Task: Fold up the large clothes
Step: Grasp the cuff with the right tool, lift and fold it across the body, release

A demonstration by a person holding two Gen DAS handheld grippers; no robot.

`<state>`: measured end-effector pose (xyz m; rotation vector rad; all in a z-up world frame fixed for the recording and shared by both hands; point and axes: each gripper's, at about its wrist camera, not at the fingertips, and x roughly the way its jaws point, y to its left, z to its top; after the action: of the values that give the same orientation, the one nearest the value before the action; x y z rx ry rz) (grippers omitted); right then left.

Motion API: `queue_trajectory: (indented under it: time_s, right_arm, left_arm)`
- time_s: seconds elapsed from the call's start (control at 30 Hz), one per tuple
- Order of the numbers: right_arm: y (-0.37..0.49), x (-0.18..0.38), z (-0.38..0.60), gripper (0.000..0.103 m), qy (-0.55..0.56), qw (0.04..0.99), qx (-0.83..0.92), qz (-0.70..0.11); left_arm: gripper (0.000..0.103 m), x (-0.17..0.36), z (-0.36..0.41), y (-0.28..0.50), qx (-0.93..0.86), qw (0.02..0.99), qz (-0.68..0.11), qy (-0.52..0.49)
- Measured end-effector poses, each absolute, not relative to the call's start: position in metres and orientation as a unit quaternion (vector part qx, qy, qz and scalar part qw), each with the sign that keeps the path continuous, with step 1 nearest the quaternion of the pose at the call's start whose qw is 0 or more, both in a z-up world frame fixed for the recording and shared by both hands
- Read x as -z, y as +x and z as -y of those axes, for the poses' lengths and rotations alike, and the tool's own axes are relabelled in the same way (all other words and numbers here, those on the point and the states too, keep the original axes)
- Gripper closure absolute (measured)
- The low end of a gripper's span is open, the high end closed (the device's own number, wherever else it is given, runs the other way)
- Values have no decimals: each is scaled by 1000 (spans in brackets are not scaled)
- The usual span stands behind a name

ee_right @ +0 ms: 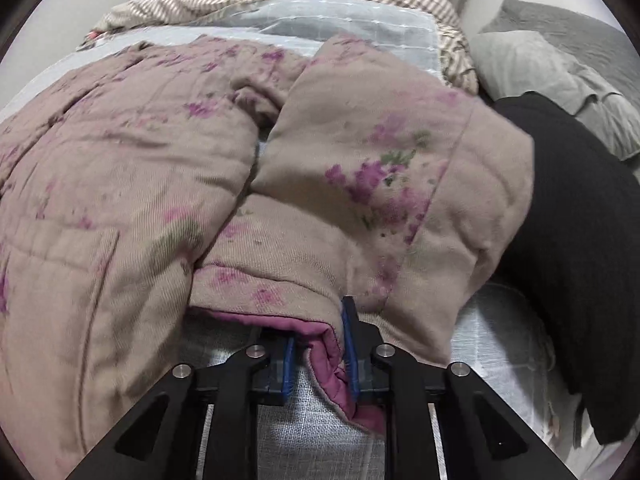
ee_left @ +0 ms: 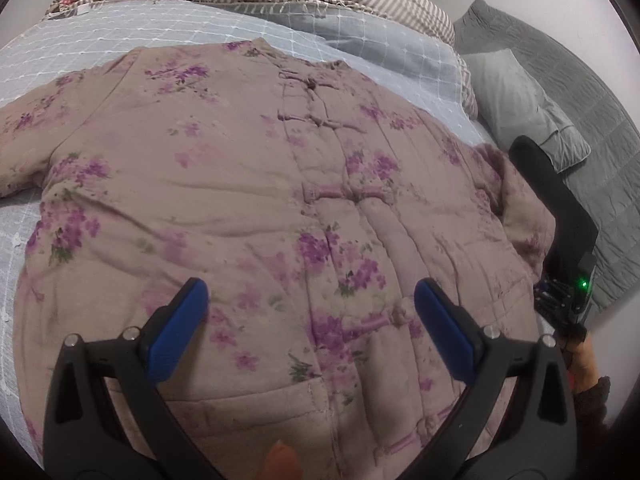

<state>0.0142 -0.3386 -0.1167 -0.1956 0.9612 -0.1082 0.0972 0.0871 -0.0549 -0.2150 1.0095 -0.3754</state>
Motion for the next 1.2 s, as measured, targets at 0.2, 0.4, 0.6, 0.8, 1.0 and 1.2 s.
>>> queue_trajectory:
  time_s: [0.2,0.4,0.6,0.8,1.0,1.2]
  right_arm:
    - [2,64,340,88,-51,914,81,-394]
    - [-3,-20,344,88,-37,947,109,-301]
    - [15,-85,387,89,-29,948,185,-257]
    - [51,-113,487,90,-6,917,292,-272]
    - [82,-64,586,90,11,855,384,-348]
    - [92,-13,613,61,1,804,460,-376]
  left_arm:
    - [1,46,-83,96,180,861,-470,-71]
    - [1,41,-80,97,187,864,-463,-63]
    - [1,38,-78,94,191,866,-459,-49]
    - [1,32,-84,90,186,880,-437,-27]
    - [1,45,-92,93,177,877,-445,-33]
    - [1,51,-97,93,173,876,-450,-19]
